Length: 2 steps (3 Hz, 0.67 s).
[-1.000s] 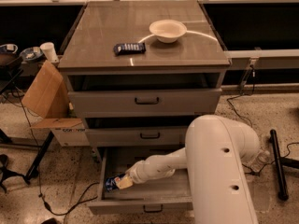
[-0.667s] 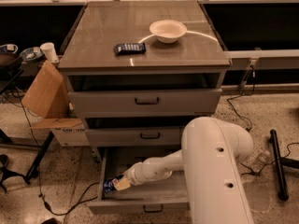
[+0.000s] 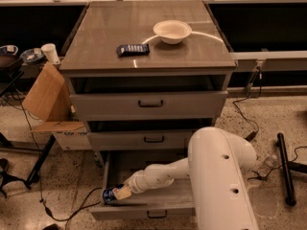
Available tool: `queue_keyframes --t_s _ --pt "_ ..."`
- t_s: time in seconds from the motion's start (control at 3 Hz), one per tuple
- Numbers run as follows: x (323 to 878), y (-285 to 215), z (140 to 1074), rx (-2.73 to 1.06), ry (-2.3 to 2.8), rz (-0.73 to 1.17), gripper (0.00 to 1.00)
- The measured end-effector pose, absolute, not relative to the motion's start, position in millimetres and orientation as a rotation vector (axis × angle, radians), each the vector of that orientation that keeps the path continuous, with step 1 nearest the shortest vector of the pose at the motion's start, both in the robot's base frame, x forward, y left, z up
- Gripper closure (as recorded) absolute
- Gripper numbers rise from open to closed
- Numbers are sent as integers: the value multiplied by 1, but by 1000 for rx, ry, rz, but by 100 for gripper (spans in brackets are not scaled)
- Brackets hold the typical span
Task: Place pepsi can into bottom drawer
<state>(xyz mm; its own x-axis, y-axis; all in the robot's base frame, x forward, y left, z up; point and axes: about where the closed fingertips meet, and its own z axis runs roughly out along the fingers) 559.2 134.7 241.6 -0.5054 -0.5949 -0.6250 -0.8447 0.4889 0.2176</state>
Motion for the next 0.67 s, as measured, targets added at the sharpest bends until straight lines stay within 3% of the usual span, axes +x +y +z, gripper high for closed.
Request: queue_keyframes --t_s 0.67 --pt "557 133 238 -1155 2276 736 36"
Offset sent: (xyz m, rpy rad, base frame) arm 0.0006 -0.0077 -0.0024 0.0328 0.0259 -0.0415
